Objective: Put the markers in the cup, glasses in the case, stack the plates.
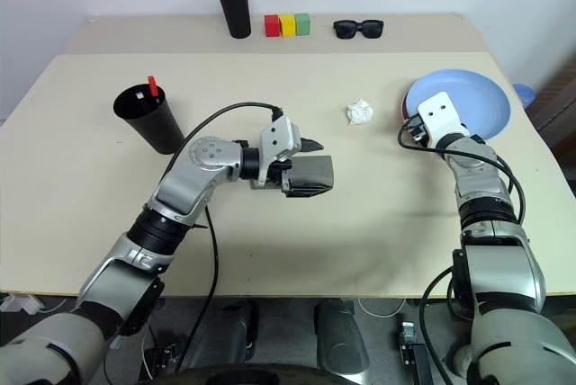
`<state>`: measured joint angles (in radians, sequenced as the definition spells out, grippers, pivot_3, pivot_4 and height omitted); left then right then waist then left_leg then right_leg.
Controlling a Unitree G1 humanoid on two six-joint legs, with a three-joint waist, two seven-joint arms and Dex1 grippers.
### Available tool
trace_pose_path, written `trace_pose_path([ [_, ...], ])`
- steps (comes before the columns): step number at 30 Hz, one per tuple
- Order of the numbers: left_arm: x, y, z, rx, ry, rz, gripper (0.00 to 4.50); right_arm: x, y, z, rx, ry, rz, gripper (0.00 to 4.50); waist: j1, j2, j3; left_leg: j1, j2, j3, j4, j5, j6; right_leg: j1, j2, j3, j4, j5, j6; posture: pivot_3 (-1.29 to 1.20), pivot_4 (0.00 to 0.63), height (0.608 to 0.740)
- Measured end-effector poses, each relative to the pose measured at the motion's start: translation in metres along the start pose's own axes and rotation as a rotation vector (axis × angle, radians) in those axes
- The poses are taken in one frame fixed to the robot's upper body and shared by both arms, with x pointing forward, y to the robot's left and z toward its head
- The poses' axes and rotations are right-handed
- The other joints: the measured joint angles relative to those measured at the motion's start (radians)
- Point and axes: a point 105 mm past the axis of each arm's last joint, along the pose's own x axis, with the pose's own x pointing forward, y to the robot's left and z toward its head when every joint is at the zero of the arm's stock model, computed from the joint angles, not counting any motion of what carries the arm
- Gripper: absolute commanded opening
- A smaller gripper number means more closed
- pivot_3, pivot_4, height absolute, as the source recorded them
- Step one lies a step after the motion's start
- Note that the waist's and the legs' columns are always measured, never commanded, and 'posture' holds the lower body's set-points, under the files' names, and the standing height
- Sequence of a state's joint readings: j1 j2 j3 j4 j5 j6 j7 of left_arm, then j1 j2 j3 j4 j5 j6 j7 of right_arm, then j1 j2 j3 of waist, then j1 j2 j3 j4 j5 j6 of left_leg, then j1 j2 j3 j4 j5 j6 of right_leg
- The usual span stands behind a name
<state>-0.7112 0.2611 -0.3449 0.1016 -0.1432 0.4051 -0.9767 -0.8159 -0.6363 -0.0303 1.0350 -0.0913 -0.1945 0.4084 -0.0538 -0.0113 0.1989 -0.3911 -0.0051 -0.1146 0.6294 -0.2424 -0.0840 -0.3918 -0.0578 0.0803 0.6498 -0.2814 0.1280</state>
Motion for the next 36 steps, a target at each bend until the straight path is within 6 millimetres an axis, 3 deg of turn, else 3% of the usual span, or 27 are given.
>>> trace_pose_path([
  [1, -0.001, 0.001, -0.002, -0.006, 0.006, 0.006, 4.50, 0.001, 0.000, 0.002, 0.004, -0.009, -0.001, 3.92, -0.003, 0.000, 0.000, 0.000, 0.000, 0.000, 0.000, 0.000, 0.000, 0.000, 0.000, 0.000, 0.000, 0.000, 0.000, 0.00, 0.150, 0.740],
  [4, -0.004, 0.003, -0.004, -0.014, 0.014, 0.026, 4.50, 0.004, 0.007, 0.015, 0.088, -0.083, 0.025, 3.92, -0.016, 0.000, 0.000, 0.000, 0.000, 0.000, 0.000, 0.000, 0.000, 0.000, 0.000, 0.000, 0.000, 0.000, 0.000, 0.00, 0.150, 0.740],
  [8, -0.004, 0.005, -0.001, -0.013, 0.008, 0.055, 4.50, 0.006, 0.040, 0.048, 0.161, -0.230, 0.213, 3.92, -0.018, 0.000, 0.000, 0.000, 0.000, -0.001, 0.000, 0.000, 0.000, 0.000, 0.000, 0.000, 0.001, 0.000, 0.000, 0.00, 0.150, 0.740],
  [11, -0.008, 0.013, -0.003, -0.038, 0.010, 0.118, 4.50, 0.002, 0.063, 0.060, 0.181, -0.294, 0.339, 3.92, -0.013, 0.000, 0.000, 0.000, 0.000, -0.001, 0.001, 0.000, 0.000, 0.000, 0.000, -0.001, 0.001, 0.000, 0.000, 0.00, 0.150, 0.740],
  [18, -0.026, 0.024, -0.008, -0.118, 0.004, 0.229, 4.50, -0.003, 0.081, 0.058, 0.203, -0.280, 0.438, 3.92, -0.015, 0.000, 0.000, 0.000, 0.000, -0.001, 0.001, 0.000, 0.000, 0.000, -0.001, -0.001, 0.001, 0.000, 0.000, 0.00, 0.150, 0.740],
  [25, -0.039, 0.019, -0.014, -0.147, 0.019, 0.270, 4.50, 0.011, 0.095, 0.046, 0.199, -0.212, 0.404, 3.92, -0.017, 0.000, 0.000, 0.000, 0.000, 0.000, 0.001, 0.000, 0.000, -0.001, 0.000, 0.000, 0.001, 0.000, 0.000, 0.00, 0.150, 0.740],
  [36, -0.044, 0.017, -0.011, -0.150, 0.025, 0.305, 4.50, 0.035, 0.099, 0.061, 0.143, -0.198, 0.256, 3.92, -0.016, 0.000, 0.000, 0.000, 0.000, 0.000, 0.000, 0.000, 0.000, -0.001, 0.000, 0.000, 0.001, 0.000, 0.000, 0.00, 0.150, 0.740],
])
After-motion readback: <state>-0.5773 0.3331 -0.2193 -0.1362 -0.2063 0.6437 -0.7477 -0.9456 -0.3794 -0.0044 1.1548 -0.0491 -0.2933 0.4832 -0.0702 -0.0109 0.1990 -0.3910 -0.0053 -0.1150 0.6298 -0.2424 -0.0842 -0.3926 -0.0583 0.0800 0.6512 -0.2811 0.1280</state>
